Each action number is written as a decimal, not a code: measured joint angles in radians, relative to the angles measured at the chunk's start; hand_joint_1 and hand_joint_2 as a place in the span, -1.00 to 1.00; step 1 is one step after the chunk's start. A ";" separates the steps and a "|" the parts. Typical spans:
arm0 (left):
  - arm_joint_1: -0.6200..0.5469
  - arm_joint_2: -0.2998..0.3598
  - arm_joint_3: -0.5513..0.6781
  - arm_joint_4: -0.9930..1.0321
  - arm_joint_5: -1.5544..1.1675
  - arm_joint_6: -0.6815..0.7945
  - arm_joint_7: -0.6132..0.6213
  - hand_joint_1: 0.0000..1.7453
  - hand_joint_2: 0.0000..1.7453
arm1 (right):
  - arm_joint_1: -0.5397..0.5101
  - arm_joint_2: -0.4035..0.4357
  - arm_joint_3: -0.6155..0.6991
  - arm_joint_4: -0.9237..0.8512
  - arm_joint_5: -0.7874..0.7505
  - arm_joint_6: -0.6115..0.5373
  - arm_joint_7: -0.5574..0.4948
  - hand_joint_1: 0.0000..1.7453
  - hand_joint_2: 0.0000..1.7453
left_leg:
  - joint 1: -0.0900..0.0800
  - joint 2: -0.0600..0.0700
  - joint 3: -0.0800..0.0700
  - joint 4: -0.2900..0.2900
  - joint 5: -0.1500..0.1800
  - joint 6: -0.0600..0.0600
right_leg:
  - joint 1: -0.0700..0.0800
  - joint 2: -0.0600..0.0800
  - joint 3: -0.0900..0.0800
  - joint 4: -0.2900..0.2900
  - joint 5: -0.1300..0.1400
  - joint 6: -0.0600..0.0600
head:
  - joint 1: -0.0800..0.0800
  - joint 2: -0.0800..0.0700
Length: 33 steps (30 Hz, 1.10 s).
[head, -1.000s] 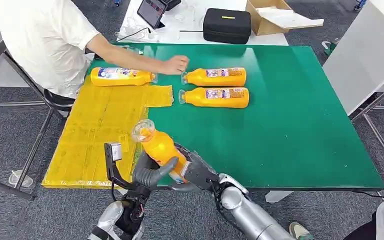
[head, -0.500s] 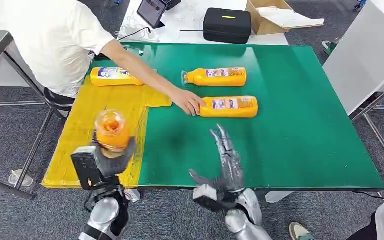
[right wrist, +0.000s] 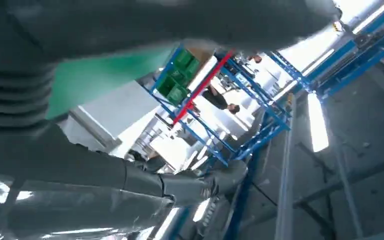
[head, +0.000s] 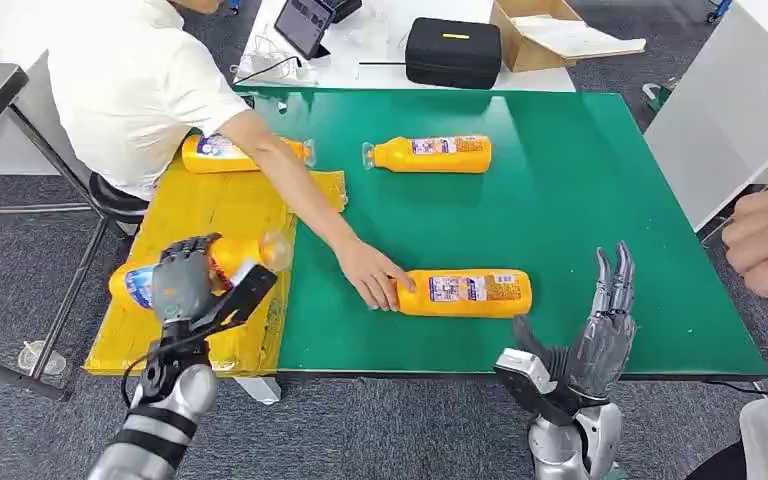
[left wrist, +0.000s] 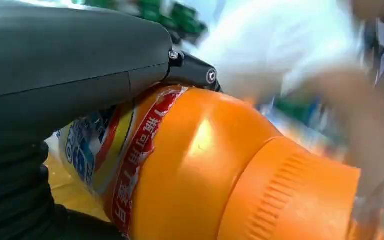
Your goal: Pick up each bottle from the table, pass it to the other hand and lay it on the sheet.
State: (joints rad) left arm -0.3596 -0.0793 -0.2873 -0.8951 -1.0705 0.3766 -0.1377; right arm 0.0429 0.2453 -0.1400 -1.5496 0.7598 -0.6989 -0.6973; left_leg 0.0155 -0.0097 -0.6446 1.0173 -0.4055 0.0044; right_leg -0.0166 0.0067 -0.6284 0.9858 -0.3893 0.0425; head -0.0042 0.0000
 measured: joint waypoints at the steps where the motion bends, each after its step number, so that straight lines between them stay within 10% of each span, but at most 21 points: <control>1: -0.028 0.008 -0.003 0.053 -0.013 -0.054 0.009 1.00 1.00 | 0.000 0.000 0.008 0.001 -0.008 0.000 0.000 -1.00 -1.00 | 0.000 0.001 0.000 0.000 0.000 0.000 | 0.000 0.000 0.000 0.000 0.000 0.000 | 0.000 0.000; 4: -0.083 0.033 -0.020 0.165 -0.035 -0.151 0.016 1.00 1.00 | 0.004 0.000 0.030 0.007 -0.031 0.000 0.000 -1.00 -1.00 | 0.000 0.002 0.000 0.000 0.000 0.000 | 0.000 0.001 0.000 0.000 0.000 0.000 | 0.000 0.000; 5: -0.097 0.040 -0.025 0.195 -0.033 -0.175 0.011 0.72 1.00 | 0.005 0.000 0.038 0.010 -0.045 0.000 0.000 -1.00 -1.00 | 0.000 0.002 0.000 0.000 0.000 0.000 | 0.000 0.001 0.000 0.001 0.000 0.000 | 0.000 0.000; 6: -0.113 0.047 -0.027 0.223 -0.023 -0.200 0.003 0.12 1.00 | 0.006 0.000 0.043 0.014 -0.062 0.000 0.000 -1.00 -1.00 | 0.000 0.001 0.000 0.000 0.000 0.000 | 0.000 0.001 0.000 0.001 0.000 0.000 | 0.000 0.000; 7: -0.128 0.053 -0.030 0.244 -0.013 -0.221 -0.003 -0.94 1.00 | 0.007 -0.001 0.049 0.018 -0.077 0.000 0.000 -1.00 -1.00 | 0.000 0.001 0.000 0.000 0.000 0.000 | 0.000 0.001 0.000 0.001 0.000 0.000 | 0.000 0.000; 23: -0.198 0.089 -0.032 0.337 0.145 -0.381 -0.136 -1.00 1.00 | 0.012 -0.035 0.121 0.074 -0.136 0.000 0.000 -1.00 -1.00 | 0.000 -0.001 0.002 0.000 0.000 -0.001 | 0.000 0.001 0.003 0.001 0.000 0.000 | 0.000 0.000; 24: -0.198 0.090 -0.032 0.332 0.153 -0.394 -0.143 -1.00 1.00 | 0.011 -0.038 0.124 0.077 -0.135 0.000 0.000 -1.00 1.00 | 0.000 -0.001 0.002 0.000 0.000 -0.001 | 0.000 0.001 0.003 0.001 0.000 0.000 | 0.000 0.000; 33: -0.135 0.094 -0.072 0.211 0.184 -0.296 -0.180 -1.00 1.00 | 0.012 -0.049 0.138 0.090 -0.130 0.000 0.000 -1.00 1.00 | 0.000 0.000 0.001 0.000 0.000 -0.001 | 0.000 0.001 0.001 0.001 0.000 0.000 | 0.000 0.000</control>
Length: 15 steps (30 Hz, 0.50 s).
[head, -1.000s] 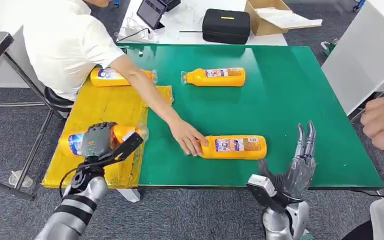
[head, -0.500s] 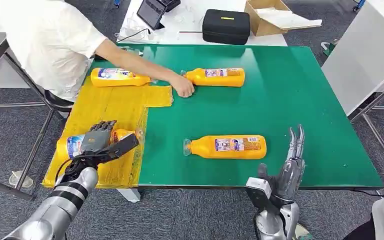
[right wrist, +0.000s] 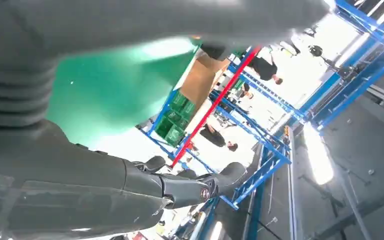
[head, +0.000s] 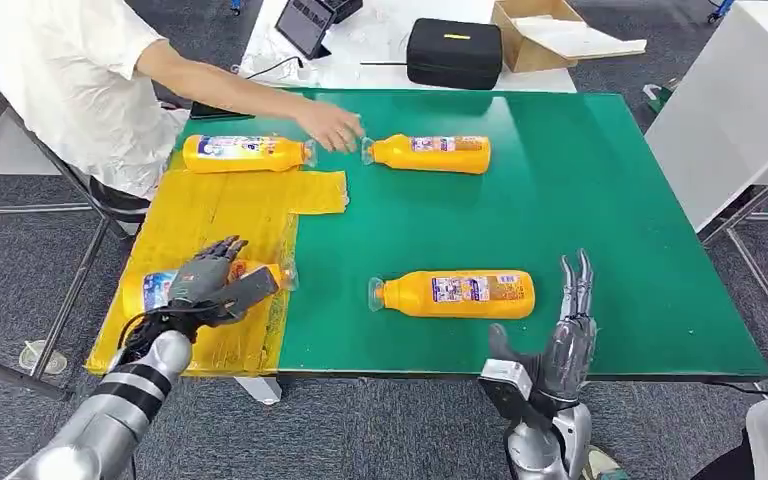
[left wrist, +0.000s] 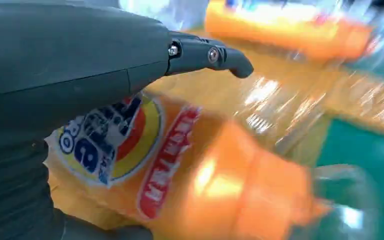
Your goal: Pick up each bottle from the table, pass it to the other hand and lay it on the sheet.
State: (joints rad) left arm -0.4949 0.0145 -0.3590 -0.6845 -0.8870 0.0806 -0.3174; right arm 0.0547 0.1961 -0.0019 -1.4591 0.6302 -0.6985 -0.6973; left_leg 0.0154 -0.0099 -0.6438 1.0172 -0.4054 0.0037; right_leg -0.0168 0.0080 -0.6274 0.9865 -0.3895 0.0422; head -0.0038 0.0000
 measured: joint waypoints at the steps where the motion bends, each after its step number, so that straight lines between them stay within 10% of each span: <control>1: 0.018 0.000 -0.012 -0.038 -0.001 0.029 0.001 -1.00 1.00 | 0.001 -0.001 0.000 0.000 0.002 0.000 0.000 -1.00 1.00 | 0.000 0.000 0.000 0.000 0.000 0.000 | 0.000 0.000 -0.001 0.000 0.000 0.000 | 0.000 0.000; 15: 0.168 0.023 -0.189 -0.427 0.056 0.048 0.000 -1.00 1.00 | 0.008 -0.002 0.000 0.000 0.036 0.000 0.000 -1.00 1.00 | 0.000 0.000 -0.001 0.000 -0.001 0.000 | 0.000 0.000 -0.002 0.000 0.000 0.000 | 0.000 0.000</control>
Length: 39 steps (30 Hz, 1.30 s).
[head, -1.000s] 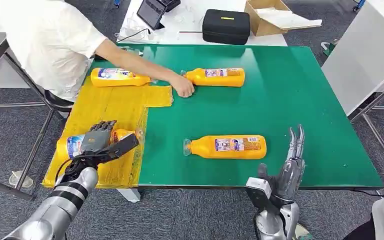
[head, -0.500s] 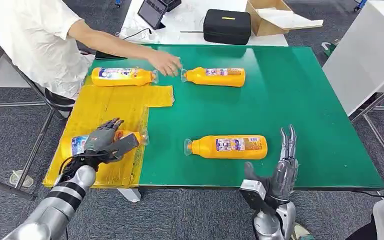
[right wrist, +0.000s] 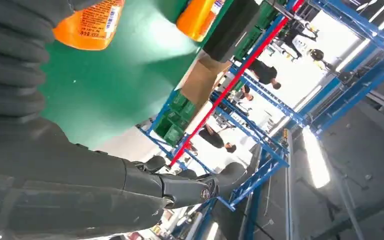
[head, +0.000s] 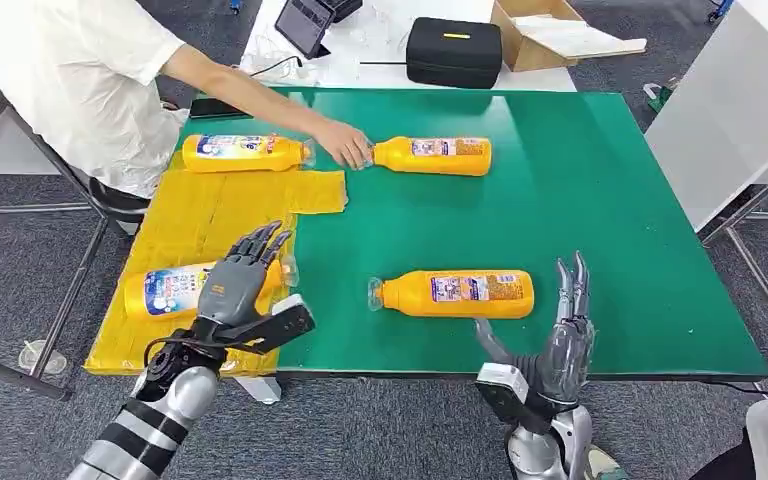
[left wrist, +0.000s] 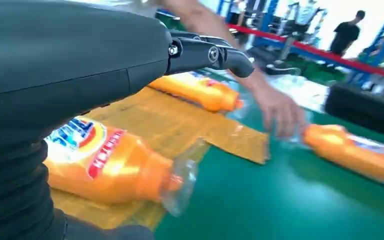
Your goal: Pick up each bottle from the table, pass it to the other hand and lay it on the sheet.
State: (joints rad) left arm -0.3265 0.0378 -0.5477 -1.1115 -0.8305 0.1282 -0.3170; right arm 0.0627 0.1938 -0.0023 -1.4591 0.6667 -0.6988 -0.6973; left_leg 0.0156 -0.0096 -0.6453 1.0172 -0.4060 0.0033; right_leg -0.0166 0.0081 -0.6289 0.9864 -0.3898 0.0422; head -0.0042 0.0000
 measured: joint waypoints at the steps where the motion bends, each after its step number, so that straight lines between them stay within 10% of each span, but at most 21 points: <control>1: 0.006 0.003 -0.009 -0.015 0.004 0.003 0.000 -1.00 1.00 | 0.000 0.000 -0.001 0.000 0.020 0.000 0.000 -1.00 1.00 | 0.000 0.000 0.000 0.000 0.000 0.000 | 0.000 0.000 0.000 0.000 0.000 0.000 | 0.000 0.000; 9: 0.069 0.013 -0.080 -0.138 0.151 -0.014 -0.061 -1.00 1.00 | -0.047 -0.033 -0.081 0.072 0.444 0.000 0.087 -1.00 1.00 | -0.001 0.001 0.000 0.000 0.000 0.000 | -0.001 0.000 0.000 0.000 0.000 0.000 | 0.000 0.000; 22: 0.086 0.008 -0.087 -0.151 0.183 -0.014 -0.068 -1.00 1.00 | -0.063 -0.054 -0.089 0.110 0.474 0.000 0.141 -1.00 1.00 | -0.001 0.000 0.000 0.000 0.000 0.000 | -0.001 0.000 0.000 0.000 0.000 0.000 | 0.000 0.000; 28: 0.182 -0.140 -0.104 -0.165 0.316 0.145 -0.042 -1.00 1.00 | -0.287 -0.249 0.053 0.545 0.468 0.011 0.372 -1.00 1.00 | 0.000 0.000 -0.001 0.000 0.000 0.001 | 0.000 0.000 0.000 0.000 0.001 0.001 | 0.000 0.000; 39: 0.181 -0.164 -0.106 -0.154 0.311 0.144 -0.042 -1.00 1.00 | -0.359 -0.273 0.174 0.629 0.483 0.146 0.434 -1.00 1.00 | -0.001 0.000 -0.001 0.000 0.000 0.001 | -0.001 0.000 0.000 0.000 0.001 0.001 | 0.000 0.000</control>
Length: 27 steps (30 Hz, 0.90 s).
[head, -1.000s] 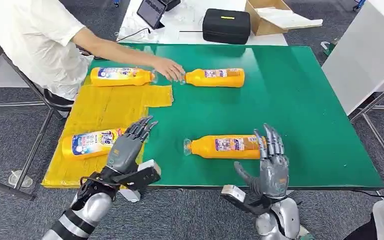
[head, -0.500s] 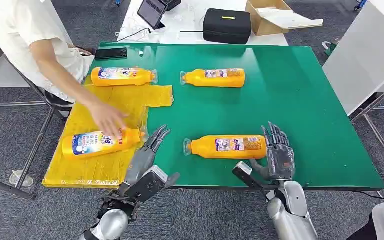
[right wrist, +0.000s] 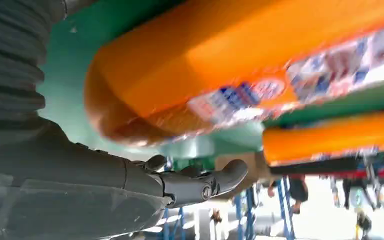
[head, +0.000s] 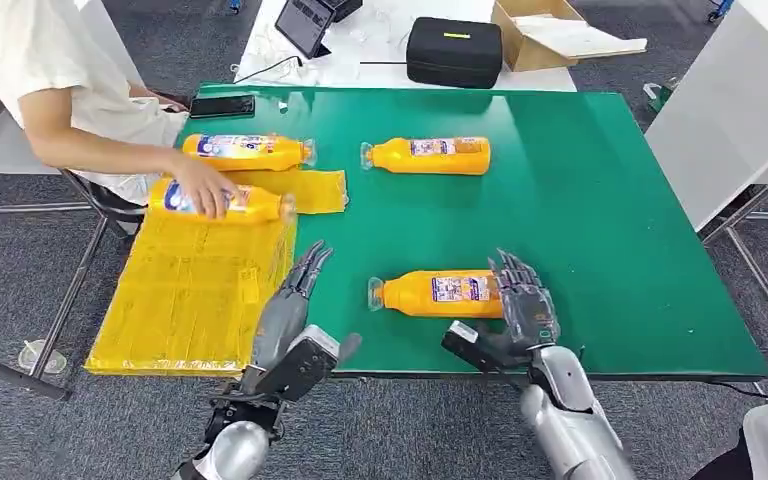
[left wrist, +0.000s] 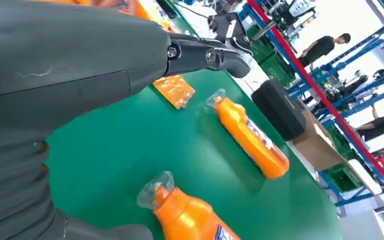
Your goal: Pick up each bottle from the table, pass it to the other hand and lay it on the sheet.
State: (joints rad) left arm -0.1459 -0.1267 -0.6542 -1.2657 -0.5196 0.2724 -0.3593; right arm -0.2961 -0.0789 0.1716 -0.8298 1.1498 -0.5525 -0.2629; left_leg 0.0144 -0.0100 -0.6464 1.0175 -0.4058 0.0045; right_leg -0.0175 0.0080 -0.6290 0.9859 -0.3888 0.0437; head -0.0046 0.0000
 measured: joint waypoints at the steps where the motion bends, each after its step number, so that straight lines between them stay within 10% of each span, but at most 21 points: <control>1: 0.000 -0.002 -0.001 0.002 0.003 0.000 0.000 -1.00 1.00 | -0.012 -0.001 0.010 0.007 0.000 0.016 0.004 -1.00 1.00 | 0.000 0.000 0.000 0.000 0.000 0.000 | 0.000 0.000 0.000 0.000 0.000 0.000 | 0.000 0.000; 14: -0.002 -0.014 -0.006 0.011 0.016 -0.008 0.004 -1.00 1.00 | -0.147 -0.021 0.115 0.085 0.047 0.269 0.240 -1.00 1.00 | 0.000 0.001 0.004 0.000 0.000 0.000 | 0.000 0.001 0.003 0.000 0.000 0.000 | 0.000 0.000; 15: -0.002 -0.015 -0.006 0.012 0.015 -0.008 0.005 -1.00 1.00 | -0.155 -0.021 0.122 0.089 0.051 0.286 0.255 -0.58 1.00 | 0.000 0.001 0.004 0.000 0.000 0.001 | 0.000 0.001 0.003 0.000 0.001 0.001 | 0.000 0.000; 16: -0.002 -0.017 -0.006 0.013 0.014 -0.008 0.005 -1.00 1.00 | -0.164 -0.021 0.129 0.094 0.051 0.308 0.267 0.56 1.00 | 0.000 0.001 0.005 0.000 0.001 0.001 | 0.000 0.001 0.003 0.000 0.001 0.001 | 0.000 0.000; 18: -0.002 -0.021 -0.006 0.018 0.014 -0.006 0.007 -1.00 1.00 | -0.185 -0.021 0.138 0.107 0.051 0.363 0.290 1.00 1.00 | 0.000 0.002 0.007 0.000 0.001 0.001 | 0.000 0.001 0.005 -0.001 0.001 0.001 | 0.000 0.000; 27: -0.008 -0.034 -0.006 0.039 0.016 0.010 0.000 -1.00 1.00 | -0.247 -0.050 0.186 0.167 0.011 0.523 0.285 1.00 1.00 | 0.000 0.001 0.011 0.000 0.002 0.003 | 0.000 0.000 0.009 -0.001 0.002 0.001 | 0.000 0.000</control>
State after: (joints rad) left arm -0.1541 -0.1606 -0.6600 -1.2272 -0.5035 0.2827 -0.3594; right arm -0.5427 -0.1290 0.3575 -0.6626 1.1612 -0.0294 0.0217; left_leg 0.0144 -0.0092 -0.6358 1.0175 -0.4035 0.0074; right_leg -0.0173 0.0085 -0.6199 0.9848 -0.3871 0.0452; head -0.0042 0.0000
